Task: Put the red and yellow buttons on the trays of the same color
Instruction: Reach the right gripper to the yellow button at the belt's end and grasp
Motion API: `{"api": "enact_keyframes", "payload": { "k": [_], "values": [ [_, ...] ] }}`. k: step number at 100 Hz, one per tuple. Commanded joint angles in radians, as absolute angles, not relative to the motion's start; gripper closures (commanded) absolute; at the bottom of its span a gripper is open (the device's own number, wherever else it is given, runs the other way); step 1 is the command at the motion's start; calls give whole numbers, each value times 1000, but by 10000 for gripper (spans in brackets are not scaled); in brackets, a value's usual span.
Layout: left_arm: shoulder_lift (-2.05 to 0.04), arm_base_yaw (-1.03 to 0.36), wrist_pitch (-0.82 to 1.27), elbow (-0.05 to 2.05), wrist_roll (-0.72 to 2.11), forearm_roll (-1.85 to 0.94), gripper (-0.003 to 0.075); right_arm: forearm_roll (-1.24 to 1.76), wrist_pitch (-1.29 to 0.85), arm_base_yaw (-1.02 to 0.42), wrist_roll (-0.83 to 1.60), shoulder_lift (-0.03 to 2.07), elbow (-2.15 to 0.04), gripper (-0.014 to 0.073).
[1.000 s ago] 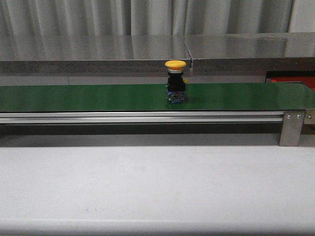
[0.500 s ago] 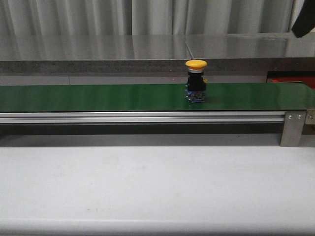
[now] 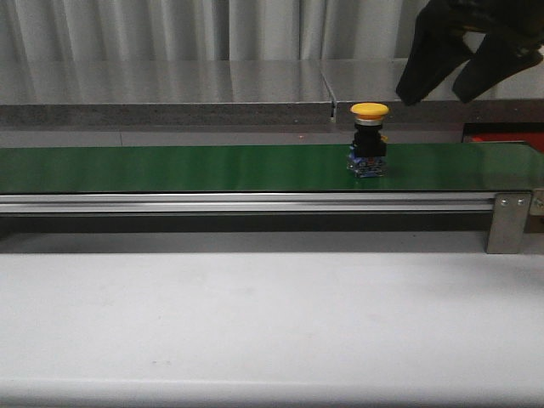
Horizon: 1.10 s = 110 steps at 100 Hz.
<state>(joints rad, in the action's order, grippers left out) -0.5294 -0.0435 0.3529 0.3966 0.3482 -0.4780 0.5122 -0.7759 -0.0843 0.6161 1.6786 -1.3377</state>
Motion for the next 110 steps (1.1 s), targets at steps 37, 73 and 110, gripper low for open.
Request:
{"api": "enact_keyframes", "payload": {
  "k": [37,73,110],
  "values": [
    [-531,-52,283,424,347,-498,739,541,-767,-94,628,1836,-1562,-44],
    [-531,-52,283,424,347,-498,739,480,-810,-91,558,1861,-1570,373],
    [-531,-52,283,424,347,-498,739,390,-895,2,431,1692,-1569,388]
  ]
}}
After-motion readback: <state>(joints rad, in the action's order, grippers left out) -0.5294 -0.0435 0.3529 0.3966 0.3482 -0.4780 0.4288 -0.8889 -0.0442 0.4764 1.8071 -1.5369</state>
